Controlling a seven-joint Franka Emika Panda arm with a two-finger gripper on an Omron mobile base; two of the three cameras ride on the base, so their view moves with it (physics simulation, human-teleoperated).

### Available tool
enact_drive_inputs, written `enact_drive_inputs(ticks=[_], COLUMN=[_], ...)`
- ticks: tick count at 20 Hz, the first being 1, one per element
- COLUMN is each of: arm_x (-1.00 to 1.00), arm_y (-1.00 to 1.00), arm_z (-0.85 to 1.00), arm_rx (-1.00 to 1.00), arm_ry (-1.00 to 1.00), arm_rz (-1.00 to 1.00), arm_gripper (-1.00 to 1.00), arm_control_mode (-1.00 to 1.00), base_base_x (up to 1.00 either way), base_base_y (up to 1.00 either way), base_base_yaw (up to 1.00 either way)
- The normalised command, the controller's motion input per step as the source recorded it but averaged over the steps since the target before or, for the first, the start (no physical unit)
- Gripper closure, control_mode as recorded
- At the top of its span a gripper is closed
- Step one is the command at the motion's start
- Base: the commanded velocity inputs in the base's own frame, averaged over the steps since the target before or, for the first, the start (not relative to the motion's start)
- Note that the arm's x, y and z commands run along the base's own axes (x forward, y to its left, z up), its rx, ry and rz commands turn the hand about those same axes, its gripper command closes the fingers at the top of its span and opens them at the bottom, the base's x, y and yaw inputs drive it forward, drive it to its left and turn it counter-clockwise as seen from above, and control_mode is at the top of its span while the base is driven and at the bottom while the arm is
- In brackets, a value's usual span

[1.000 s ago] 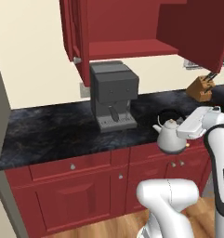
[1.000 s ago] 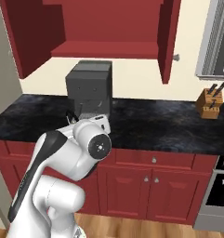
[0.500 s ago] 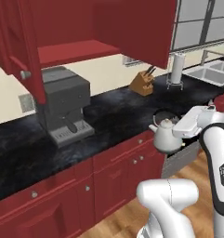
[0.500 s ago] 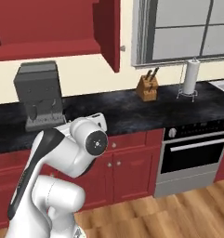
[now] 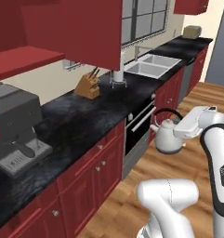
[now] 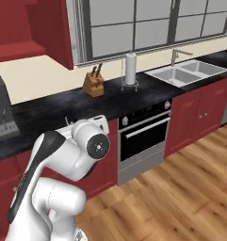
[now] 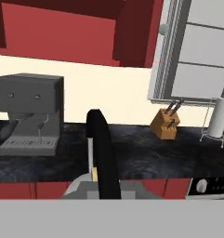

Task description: Open the cabinet, pick the kettle from the cabinet, and place it in the sink.

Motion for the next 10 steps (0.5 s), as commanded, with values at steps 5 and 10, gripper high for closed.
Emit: enact_drive_inputs(ticks=[5,10], arm_x=[0.00,0.00], arm_y=[0.00,0.00], arm_z=[0.00,0.00], arm_rx=[0.00,0.00], arm_ry=[0.00,0.00], arm_rz=[0.00,0.00], arm_gripper=[1.00,1.00], arm_control_mode=[1.00,1.00], base_base_x=[0.42,0.48], base_base_y=[0.00,0.00], base_base_yaw=[-0.40,-0.38])
